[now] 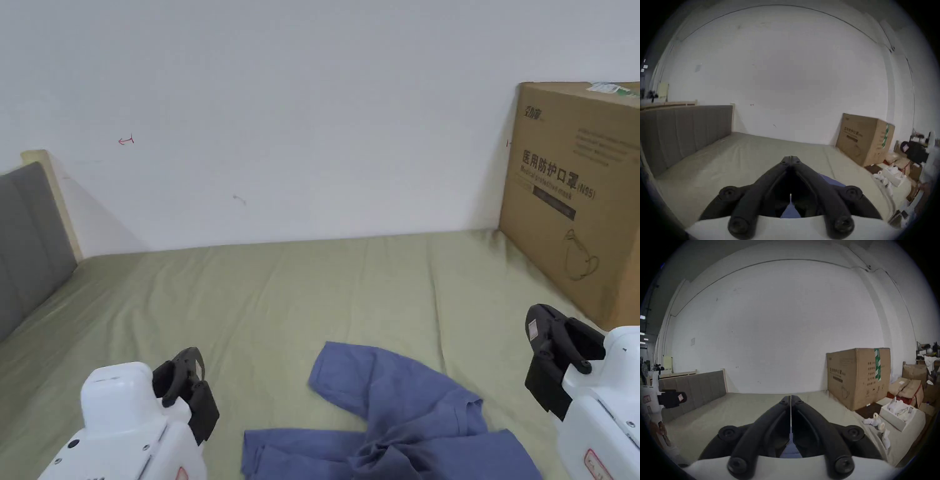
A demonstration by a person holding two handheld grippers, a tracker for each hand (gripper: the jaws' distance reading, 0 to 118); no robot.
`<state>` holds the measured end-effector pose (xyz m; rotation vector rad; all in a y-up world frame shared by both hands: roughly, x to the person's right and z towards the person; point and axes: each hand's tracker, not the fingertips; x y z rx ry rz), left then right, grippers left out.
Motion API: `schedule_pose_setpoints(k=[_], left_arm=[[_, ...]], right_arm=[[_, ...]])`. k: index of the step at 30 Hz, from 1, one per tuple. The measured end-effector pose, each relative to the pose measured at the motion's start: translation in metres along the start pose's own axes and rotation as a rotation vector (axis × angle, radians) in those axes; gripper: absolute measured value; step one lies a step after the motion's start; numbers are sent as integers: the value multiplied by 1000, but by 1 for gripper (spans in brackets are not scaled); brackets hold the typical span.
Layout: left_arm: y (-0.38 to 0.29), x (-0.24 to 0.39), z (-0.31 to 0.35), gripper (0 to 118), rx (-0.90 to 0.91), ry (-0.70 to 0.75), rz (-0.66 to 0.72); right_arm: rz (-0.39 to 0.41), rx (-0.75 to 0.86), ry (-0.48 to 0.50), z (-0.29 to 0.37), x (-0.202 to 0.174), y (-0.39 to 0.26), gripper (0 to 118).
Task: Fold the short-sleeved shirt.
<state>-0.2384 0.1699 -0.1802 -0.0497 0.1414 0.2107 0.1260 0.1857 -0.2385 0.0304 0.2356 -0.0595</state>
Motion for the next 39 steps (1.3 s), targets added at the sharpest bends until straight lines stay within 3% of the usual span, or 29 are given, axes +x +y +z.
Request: schedule_pose_setpoints(k=[10, 12, 17, 19, 20, 22, 23, 25, 31, 32, 33, 34, 35, 36, 37, 39], left_arm=[[11, 8, 3, 0, -18, 44, -76], [24, 0, -26, 0, -144, 2, -40], [-4, -29, -163, 0, -833, -101, 64], [-34, -36, -200, 0, -921, -112, 40], [-49, -37, -216, 19, -943, -69, 21], [-77, -41, -245, 108, -978, -3, -7], [-94, -43, -259, 117, -1020, 21, -20], [-118, -46, -276, 114, -1007, -3, -17], [-195, -46, -293, 109, -1235, -31, -55], [-196, -37, -285, 105, -1156, -4, -205], [-188, -28, -275, 99, -1080, -38, -250], [-176, -25, -266, 82, -1027, -63, -253], [-167, -23, -257, 30, -987, -76, -238], [-159, -25, -251, 4, -968, -120, -191], [-143, -36, -238, 4, -945, -186, -76], [-119, -47, -215, 4, -835, -158, 23]], right_arm=[[-32, -55, -2, -1, 1, -5, 0], [-28, -71, 10, -5, 3, -7, 1], [5, -152, 24, -23, 7, -19, 0], [21, -174, 26, -31, 10, -27, 0], [28, -188, 25, -36, 11, -32, 0], [35, -216, 22, -45, 14, -41, 0], [37, -233, 21, -49, 17, -46, 0], [46, -269, 16, -58, 21, -54, 0], [49, -350, -6, -78, 31, -76, 0], [40, -366, -7, -82, 32, -80, 0], [33, -378, -5, -86, 32, -82, 0], [30, -385, -2, -90, 31, -85, 0], [24, -397, 8, -97, 31, -88, 0], [-5, -419, 51, -105, 32, -91, 0], [-39, -444, 105, -116, 35, -92, 0], [-89, -490, 137, -146, 39, -93, 0]])
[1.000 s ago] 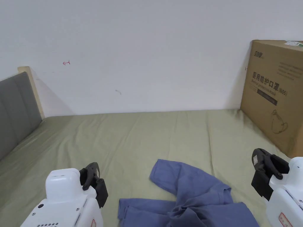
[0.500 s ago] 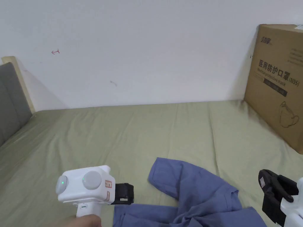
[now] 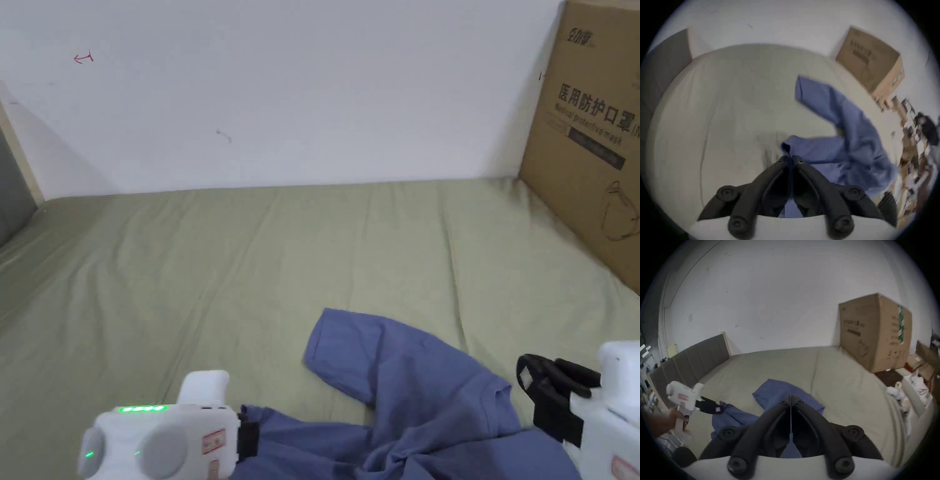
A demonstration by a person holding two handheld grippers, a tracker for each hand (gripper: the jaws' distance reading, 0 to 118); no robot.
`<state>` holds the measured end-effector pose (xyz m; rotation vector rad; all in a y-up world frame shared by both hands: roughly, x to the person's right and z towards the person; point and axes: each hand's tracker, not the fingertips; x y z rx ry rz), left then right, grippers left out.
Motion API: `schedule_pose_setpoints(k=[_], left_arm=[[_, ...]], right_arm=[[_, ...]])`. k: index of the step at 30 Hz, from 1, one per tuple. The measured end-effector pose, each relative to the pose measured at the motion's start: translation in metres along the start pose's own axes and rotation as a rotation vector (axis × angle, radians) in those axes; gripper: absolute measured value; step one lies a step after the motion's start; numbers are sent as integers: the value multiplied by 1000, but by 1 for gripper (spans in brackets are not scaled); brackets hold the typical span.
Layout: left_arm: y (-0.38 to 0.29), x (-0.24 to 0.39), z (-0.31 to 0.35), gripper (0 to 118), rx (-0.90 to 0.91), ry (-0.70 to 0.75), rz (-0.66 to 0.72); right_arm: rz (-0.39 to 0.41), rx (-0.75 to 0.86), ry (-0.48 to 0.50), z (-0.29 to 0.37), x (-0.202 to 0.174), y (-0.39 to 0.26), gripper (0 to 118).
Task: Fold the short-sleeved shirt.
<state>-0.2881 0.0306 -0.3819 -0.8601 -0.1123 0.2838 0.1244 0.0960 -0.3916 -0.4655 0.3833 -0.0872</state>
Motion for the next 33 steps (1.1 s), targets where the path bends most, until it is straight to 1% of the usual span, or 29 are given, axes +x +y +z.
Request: schedule_pose_setpoints(k=[2, 3, 4, 5, 6, 7, 9, 11, 13, 14, 15, 16, 17, 18, 19, 20, 21, 23, 25, 28, 30, 31, 32, 33], left_arm=[[1, -10, 29, 4, 95, -2, 24], [0, -11, 39, 4, 119, 10, 21], [-2, -12, 49, 4, 147, 20, 19], [-5, -13, 53, 4, 131, 11, 14], [-6, -14, 55, 4, 128, 5, 10], [-7, -14, 57, 4, 126, -2, 7], [-10, -15, 57, 4, 115, -1, 3], [-13, -15, 56, 4, 110, 5, 4], [-15, -17, 55, 4, 107, 8, 2], [-18, -19, 56, 4, 105, 8, 4], [-19, -20, 56, 4, 103, 7, 9], [-20, -21, 57, 4, 101, 7, 15], [-20, -22, 57, 4, 91, 2, 18], [-22, -23, 59, 4, 83, -1, 12], [-23, -22, 63, 4, 84, 1, 6], [-22, -22, 67, 4, 91, 8, -5], [-21, -22, 74, 4, 98, 13, -13], [-16, -24, 90, 4, 126, 25, -20], [-8, -29, 109, 4, 172, 53, -20], [12, -42, 145, 4, 236, 95, -15], [29, -43, 169, 4, 265, 98, -14], [40, -43, 181, 4, 288, 104, -20], [51, -41, 194, 4, 317, 109, -34], [61, -38, 204, 4, 341, 107, -45]], right_arm=[[-36, -51, 49, -39, 13, 19, 0], [-54, -85, 54, -58, 20, 27, 0], [-65, -160, 39, -86, 27, 36, 5], [-56, -259, -14, -119, 34, 42, 40], [-48, -356, -33, -146, 41, 44, 81], [-36, -502, -30, -180, 50, 44, 102], [-71, -637, -66, -222, 66, 33, 102], [-88, -706, -165, -248, 76, 20, 102], [-123, -752, -208, -263, 80, 9, 100], [-129, -787, -194, -268, 80, 4, 91], [-114, -823, -180, -266, 78, -3, 81], [-47, -826, -189, -264, 72, -4, 66], [62, -792, -200, -255, 64, -2, 66], [108, -753, -139, -246, 59, 4, 59], [113, -753, -99, -237, 58, 8, 37], [107, -722, -86, -225, 55, 15, 3], [117, -655, -111, -209, 55, 24, 3], [33, -555, -43, -177, 62, 45, 3], [-18, -460, -27, -138, 69, 69, 3], [-67, -372, -29, -80, 84, 109, 3], [-89, -318, -43, -44, 92, 135, 3], [-107, -282, -55, -22, 89, 151, 3], [-134, -253, -46, -5, 93, 166, 3], [-180, -223, -31, 9, 96, 179, 3]])
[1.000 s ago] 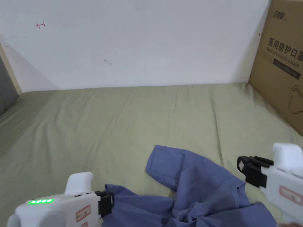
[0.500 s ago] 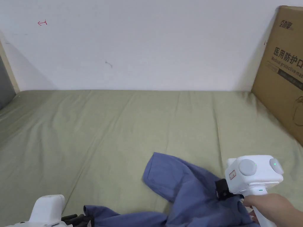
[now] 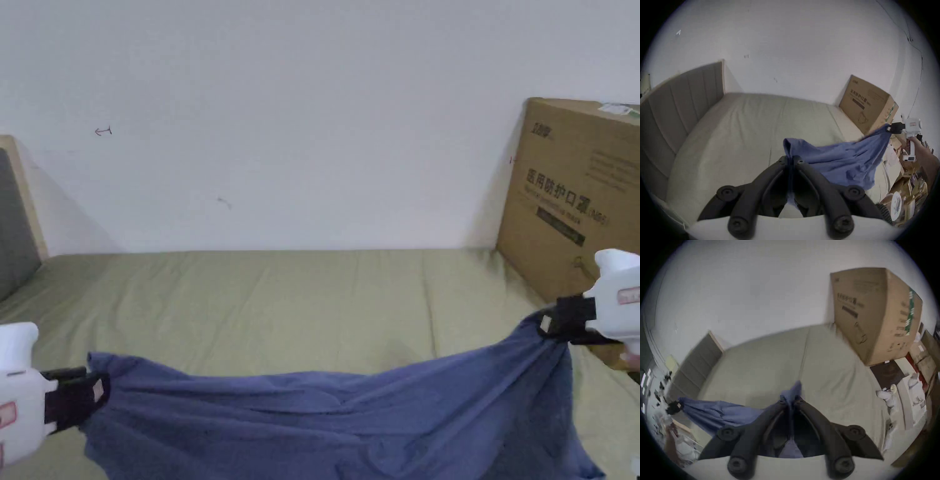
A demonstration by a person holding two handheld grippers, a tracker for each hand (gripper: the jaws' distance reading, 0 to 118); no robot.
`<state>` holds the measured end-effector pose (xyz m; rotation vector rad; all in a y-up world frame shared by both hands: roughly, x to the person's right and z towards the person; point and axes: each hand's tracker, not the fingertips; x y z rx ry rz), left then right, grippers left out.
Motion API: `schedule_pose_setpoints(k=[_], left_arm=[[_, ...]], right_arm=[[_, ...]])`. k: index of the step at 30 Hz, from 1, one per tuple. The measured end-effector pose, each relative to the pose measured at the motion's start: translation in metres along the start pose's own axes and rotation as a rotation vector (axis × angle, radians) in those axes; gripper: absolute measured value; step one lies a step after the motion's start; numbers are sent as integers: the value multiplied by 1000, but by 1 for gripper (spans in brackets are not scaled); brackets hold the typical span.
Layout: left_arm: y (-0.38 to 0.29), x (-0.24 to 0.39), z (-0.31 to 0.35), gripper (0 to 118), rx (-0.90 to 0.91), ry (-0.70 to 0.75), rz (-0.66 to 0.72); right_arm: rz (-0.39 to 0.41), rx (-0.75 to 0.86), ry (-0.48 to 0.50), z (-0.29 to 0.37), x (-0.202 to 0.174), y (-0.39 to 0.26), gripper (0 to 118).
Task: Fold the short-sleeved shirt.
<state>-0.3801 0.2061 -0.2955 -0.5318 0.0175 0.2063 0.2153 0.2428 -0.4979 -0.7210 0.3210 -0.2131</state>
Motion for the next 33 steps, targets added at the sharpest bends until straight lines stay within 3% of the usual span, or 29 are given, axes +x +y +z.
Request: schedule_pose_setpoints(k=[3, 9, 20, 28, 33], left_arm=[[44, 1, 18, 4, 68, -28, 27], [116, 5, 29, 4, 161, -1, -1], [219, 0, -38, 4, 346, 30, 87], [196, -14, -97, 4, 356, 77, 186], [111, -31, -146, 4, 148, 81, 183]], right_arm=[[-44, 60, 38, 43, -5, 37, 3], [57, 232, -3, 93, -34, 112, 3], [58, 423, -69, 40, -79, 216, 3], [56, 477, -95, -29, -77, 190, 3], [32, 298, -131, -96, -36, 97, 3]])
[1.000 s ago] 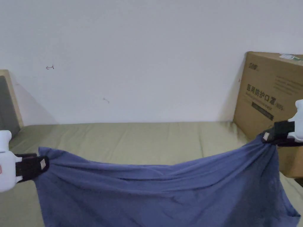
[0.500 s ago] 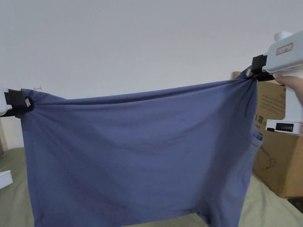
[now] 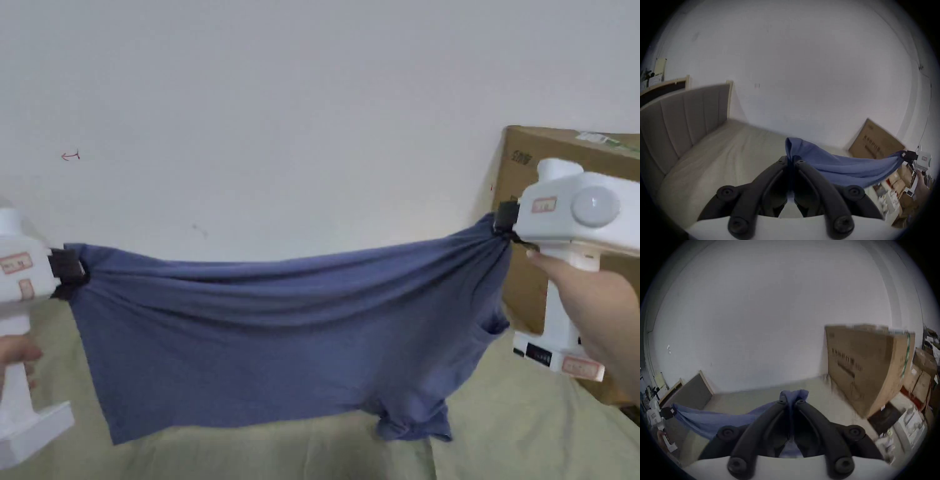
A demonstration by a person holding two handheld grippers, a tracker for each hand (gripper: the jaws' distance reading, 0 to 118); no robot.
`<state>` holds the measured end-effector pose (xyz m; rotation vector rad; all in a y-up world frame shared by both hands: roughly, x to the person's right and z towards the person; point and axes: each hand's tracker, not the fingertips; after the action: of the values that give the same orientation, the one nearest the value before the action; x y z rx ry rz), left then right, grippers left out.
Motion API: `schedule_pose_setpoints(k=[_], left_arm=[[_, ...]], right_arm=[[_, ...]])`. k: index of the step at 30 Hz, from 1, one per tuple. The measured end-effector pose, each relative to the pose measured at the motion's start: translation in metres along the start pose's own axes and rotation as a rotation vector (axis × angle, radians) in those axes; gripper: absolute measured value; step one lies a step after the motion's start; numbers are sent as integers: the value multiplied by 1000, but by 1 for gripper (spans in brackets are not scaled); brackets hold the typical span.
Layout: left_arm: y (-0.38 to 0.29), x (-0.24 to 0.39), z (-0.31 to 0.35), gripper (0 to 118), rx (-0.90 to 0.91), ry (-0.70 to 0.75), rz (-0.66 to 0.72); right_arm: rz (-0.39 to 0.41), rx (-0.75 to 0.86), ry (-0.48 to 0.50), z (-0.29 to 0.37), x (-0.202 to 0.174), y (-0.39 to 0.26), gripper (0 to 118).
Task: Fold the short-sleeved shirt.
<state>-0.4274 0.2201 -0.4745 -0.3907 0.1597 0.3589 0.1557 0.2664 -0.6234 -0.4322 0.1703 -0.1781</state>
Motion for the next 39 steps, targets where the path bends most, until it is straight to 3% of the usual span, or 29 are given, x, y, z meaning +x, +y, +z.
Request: schedule_pose_setpoints(k=[6, 11, 20, 24, 28, 29, 30, 31, 32, 33, 34, 35, 36, 39], left_arm=[[-164, -48, -11, 4, -412, 50, -2], [-254, -86, 34, 4, -595, 50, 11], [-286, -98, 136, 4, -666, -22, -67], [-295, -85, 156, 4, -790, 12, -117], [-299, -85, 169, 4, -751, 30, -51], [-298, -86, 169, 7, -735, 34, -29], [-295, -86, 170, 22, -720, 41, -15], [-291, -84, 172, 59, -702, 54, -3], [-287, -80, 176, 111, -672, 91, -16], [-283, -77, 178, 118, -659, 103, -23], [-274, -72, 186, 116, -615, 104, -36], [-254, -67, 186, 116, -512, 100, -37], [-252, -61, 191, 116, -525, 82, 11], [-214, -37, 204, 116, -384, -79, 80]], right_arm=[[-35, -459, -45, -13, 58, -198, 3], [-122, -615, -7, 35, 118, -302, 3], [-80, -677, 54, 173, 155, -360, 3], [-86, -727, 0, 200, 149, -373, 3], [-75, -701, -61, 211, 134, -374, 4], [-51, -678, -82, 212, 126, -370, 10], [-34, -667, -95, 213, 122, -367, 34], [-4, -663, -122, 213, 117, -363, 77], [39, -671, -183, 212, 113, -359, 117], [55, -683, -216, 213, 109, -356, 118], [48, -631, -237, 217, 105, -347, 118], [36, -641, -198, 216, 101, -342, 118], [9, -594, -153, 219, 96, -335, 118], [-93, -417, -75, 229, 83, -307, 118]])
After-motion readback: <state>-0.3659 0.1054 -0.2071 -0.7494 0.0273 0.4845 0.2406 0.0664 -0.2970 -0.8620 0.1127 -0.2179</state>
